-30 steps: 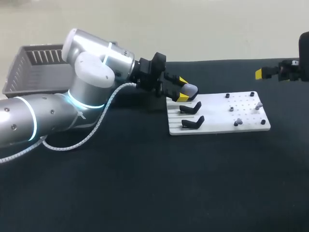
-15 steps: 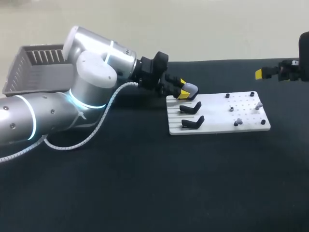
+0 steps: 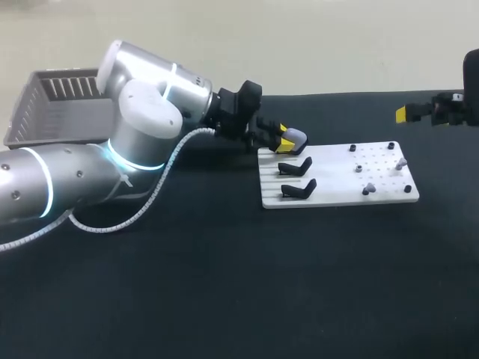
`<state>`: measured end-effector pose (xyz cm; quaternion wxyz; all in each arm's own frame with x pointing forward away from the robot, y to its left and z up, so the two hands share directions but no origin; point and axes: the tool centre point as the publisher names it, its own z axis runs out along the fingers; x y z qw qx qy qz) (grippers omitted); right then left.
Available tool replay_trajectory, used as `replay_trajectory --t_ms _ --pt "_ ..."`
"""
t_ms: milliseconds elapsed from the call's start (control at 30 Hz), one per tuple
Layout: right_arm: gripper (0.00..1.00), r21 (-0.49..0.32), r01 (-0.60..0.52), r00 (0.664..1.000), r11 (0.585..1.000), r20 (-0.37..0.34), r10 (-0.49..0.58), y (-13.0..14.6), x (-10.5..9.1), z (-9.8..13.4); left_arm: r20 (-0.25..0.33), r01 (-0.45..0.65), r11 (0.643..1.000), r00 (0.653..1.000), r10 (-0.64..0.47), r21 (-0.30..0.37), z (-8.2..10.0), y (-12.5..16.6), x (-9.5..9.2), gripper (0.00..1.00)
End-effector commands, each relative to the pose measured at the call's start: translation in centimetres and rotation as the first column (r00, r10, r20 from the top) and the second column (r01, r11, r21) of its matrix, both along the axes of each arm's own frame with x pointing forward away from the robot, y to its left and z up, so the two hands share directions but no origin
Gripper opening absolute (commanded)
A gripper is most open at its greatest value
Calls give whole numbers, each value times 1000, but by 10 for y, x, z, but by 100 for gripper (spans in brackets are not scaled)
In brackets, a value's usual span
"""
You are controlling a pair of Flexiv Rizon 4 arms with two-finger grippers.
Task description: Pick up each earbud case from the left stands, insert the matching earbuds, close the lid, and place the case in the box.
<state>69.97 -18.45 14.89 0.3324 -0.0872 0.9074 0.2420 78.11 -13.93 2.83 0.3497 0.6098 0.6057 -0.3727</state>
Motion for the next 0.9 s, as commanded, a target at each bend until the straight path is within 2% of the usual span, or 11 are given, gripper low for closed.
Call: replay_trajectory --t_ms 33,400,500,733,900 --pt "100 -1 0 1000 1000 0 0 0 0 0 8 -8 1000 1000 8 -1 3 1 -5 0" --pt "100 -1 0 1000 1000 0 0 0 0 0 16 -5 999 1000 6 -53 11 7 -6 0" --pt "100 -1 0 1000 1000 0 0 0 0 0 14 0 996 1000 1 -95 16 9 -8 0" --pt "100 -1 0 1000 1000 0 0 0 0 0 33 19 985 999 -13 -171 45 11 -15 0" --pt "100 -1 0 1000 1000 0 0 0 0 0 16 16 972 1000 -12 -235 60 11 -26 0"
